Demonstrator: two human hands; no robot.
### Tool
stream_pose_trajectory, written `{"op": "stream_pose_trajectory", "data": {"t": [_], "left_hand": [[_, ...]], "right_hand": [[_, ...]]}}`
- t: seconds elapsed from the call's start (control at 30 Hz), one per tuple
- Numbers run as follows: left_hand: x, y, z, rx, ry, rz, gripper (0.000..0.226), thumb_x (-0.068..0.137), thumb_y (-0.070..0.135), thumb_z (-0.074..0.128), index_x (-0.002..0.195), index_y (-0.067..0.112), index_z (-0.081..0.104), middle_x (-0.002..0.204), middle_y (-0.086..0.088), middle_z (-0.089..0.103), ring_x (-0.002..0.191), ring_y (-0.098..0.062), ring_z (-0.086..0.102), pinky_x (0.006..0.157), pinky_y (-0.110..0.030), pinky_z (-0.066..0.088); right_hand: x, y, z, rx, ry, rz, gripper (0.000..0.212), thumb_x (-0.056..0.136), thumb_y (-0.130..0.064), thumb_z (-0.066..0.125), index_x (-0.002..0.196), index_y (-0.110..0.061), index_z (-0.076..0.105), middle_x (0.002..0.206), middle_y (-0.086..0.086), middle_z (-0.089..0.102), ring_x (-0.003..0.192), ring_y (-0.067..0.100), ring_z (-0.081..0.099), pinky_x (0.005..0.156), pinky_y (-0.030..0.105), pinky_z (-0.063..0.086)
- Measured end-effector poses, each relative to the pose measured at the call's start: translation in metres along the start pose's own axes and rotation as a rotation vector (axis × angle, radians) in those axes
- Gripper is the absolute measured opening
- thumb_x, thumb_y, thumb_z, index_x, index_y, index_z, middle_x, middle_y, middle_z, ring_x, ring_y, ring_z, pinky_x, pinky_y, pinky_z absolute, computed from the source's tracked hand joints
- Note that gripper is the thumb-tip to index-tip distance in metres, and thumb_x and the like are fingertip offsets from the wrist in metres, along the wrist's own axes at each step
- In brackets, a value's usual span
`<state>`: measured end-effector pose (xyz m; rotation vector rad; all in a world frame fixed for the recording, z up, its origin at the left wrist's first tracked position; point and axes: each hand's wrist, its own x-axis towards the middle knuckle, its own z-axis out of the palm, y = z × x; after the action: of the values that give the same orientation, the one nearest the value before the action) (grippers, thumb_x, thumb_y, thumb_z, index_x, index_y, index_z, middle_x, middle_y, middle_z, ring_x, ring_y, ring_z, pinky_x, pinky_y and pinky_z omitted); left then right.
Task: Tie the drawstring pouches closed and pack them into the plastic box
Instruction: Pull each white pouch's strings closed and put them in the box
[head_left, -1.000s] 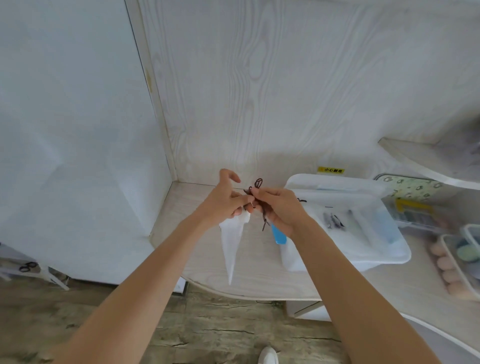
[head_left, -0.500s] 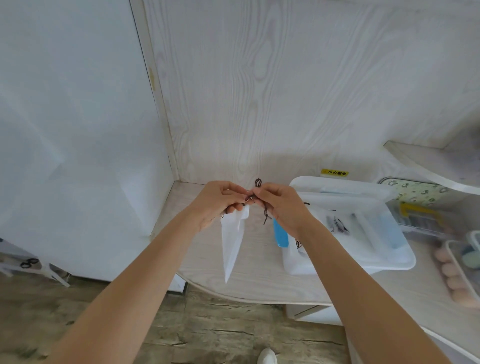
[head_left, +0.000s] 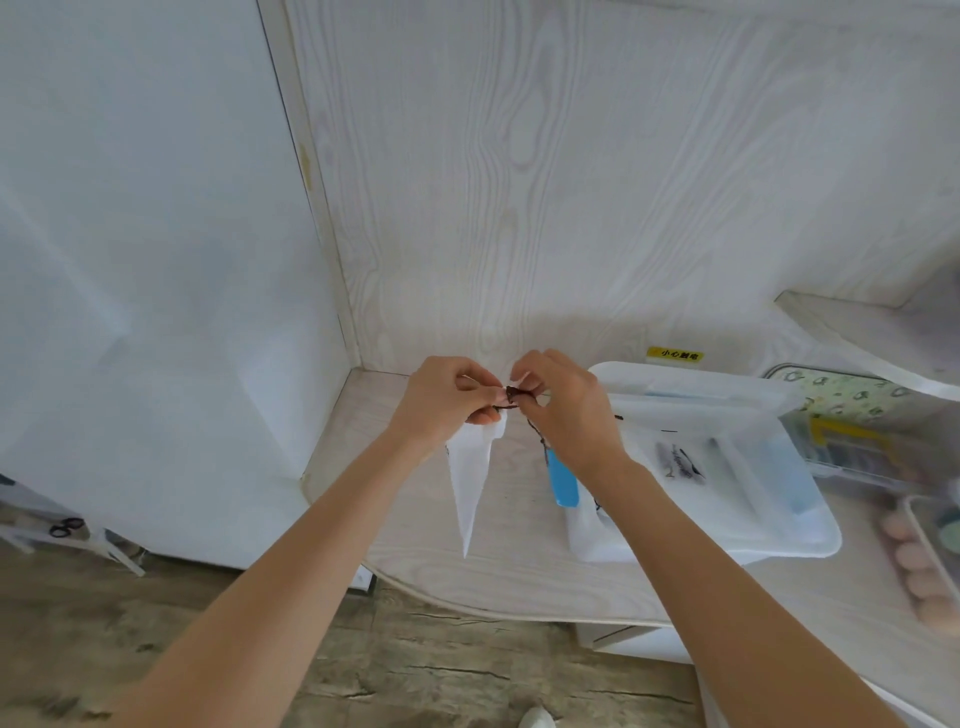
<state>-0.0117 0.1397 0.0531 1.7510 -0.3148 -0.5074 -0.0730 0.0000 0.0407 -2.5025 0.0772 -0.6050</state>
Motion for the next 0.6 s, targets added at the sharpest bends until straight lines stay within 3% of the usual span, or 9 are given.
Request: {"op": "stream_pose_trajectory", "data": {"t": [0.1, 0.2, 0.33, 0.5, 0.6], "left_hand": [[0.000, 0.000, 0.001, 0.068, -0.026, 0.048, 0.015, 0.090, 0.012, 0.058, 0.089, 0.001, 0.067, 0.081, -0.010, 0.073, 0.053, -0.003, 0.058, 0.049, -0.012, 0.041], [-0.002, 0.001, 0.001, 0.007, -0.037, 0.032, 0.025, 0.098, 0.016, 0.043, 0.101, 0.007, 0.065, 0.078, -0.009, 0.070, 0.045, 0.000, 0.047, 0.042, -0.010, 0.034], [-0.001, -0.001, 0.001, -0.080, -0.130, -0.010, 0.022, 0.098, 0.015, 0.046, 0.094, 0.010, 0.067, 0.070, -0.002, 0.063, 0.045, -0.001, 0.042, 0.044, -0.010, 0.031], [0.003, -0.007, -0.001, -0.136, -0.060, -0.035, 0.012, 0.092, 0.012, 0.056, 0.086, 0.009, 0.065, 0.073, -0.007, 0.063, 0.050, -0.005, 0.045, 0.044, -0.013, 0.034], [0.004, -0.007, 0.001, -0.063, -0.017, -0.027, 0.011, 0.093, 0.013, 0.054, 0.088, 0.006, 0.061, 0.071, -0.004, 0.059, 0.045, 0.001, 0.047, 0.041, -0.014, 0.035]], "right_hand": [[-0.001, 0.003, 0.012, -0.088, 0.176, -0.092, 0.009, 0.074, 0.001, 0.062, 0.076, -0.007, 0.058, 0.072, 0.005, 0.051, 0.050, 0.023, 0.048, 0.035, 0.038, 0.044], [-0.004, 0.004, 0.020, -0.083, 0.292, -0.135, 0.007, 0.076, 0.000, 0.062, 0.074, -0.005, 0.058, 0.071, 0.007, 0.050, 0.045, 0.022, 0.043, 0.030, 0.033, 0.040], [-0.009, 0.002, 0.026, 0.012, 0.315, -0.191, 0.008, 0.084, -0.010, 0.050, 0.079, -0.012, 0.054, 0.078, 0.007, 0.053, 0.049, 0.022, 0.050, 0.034, 0.032, 0.044], [-0.007, 0.008, 0.029, 0.077, 0.312, -0.161, 0.006, 0.083, -0.007, 0.055, 0.079, -0.010, 0.059, 0.082, 0.005, 0.056, 0.064, 0.014, 0.051, 0.041, 0.033, 0.049], [-0.009, 0.005, 0.026, 0.191, 0.256, -0.041, 0.007, 0.079, -0.001, 0.067, 0.080, -0.006, 0.063, 0.084, 0.001, 0.059, 0.075, 0.009, 0.056, 0.053, 0.013, 0.047]]}}
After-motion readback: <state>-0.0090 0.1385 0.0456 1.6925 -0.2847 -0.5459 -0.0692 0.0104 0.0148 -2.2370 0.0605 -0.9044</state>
